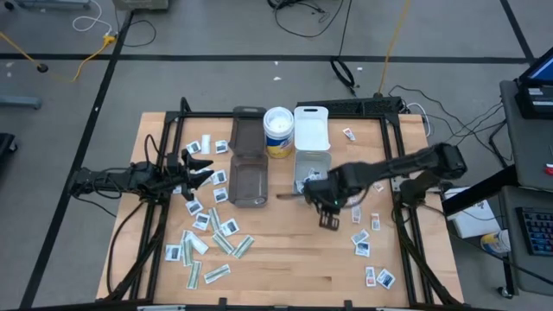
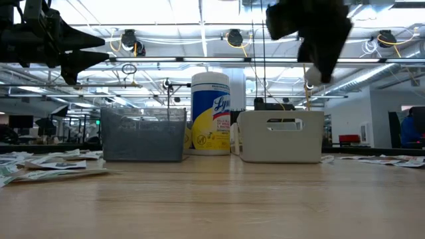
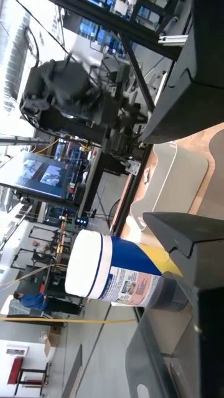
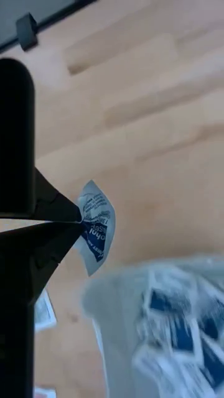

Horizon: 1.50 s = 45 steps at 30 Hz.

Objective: Pick & Place First Aid Supplies
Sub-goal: Put the top left alcohol pad into the gray bin, then put the top alcohol pad into the gray bin

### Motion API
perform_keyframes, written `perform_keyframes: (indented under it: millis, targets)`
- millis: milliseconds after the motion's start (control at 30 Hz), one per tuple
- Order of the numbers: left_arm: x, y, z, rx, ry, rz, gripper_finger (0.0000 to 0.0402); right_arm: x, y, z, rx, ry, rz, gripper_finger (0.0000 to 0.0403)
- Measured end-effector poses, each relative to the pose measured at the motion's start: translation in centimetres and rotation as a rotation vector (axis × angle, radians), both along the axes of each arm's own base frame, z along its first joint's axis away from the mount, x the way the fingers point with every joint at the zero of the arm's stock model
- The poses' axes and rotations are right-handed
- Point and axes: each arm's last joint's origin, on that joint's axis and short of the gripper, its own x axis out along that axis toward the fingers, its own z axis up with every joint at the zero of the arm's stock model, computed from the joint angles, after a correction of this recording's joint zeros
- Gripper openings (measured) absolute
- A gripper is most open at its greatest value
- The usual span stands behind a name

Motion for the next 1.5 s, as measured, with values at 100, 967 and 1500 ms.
perform_keyframes:
  millis: [100, 967, 1500]
  targets:
    - [0.0, 0.0, 0.0, 0.000, 0.000, 0.000, 0.0196, 0.7, -2.3, -0.4, 0.016, 0.009, -0.023, 0.0000]
    - [0.0, 0.0, 0.0, 0.000, 0.000, 0.000, 0.0196, 4.3, -10.0, -2.7, 0.003, 0.068, -0.121, 0.0000]
    - [0.0, 0.0, 0.0, 0.000, 0.000, 0.000, 0.0196, 4.6, -10.0, -5.1, -0.009, 0.005, -0.154, 0.0114]
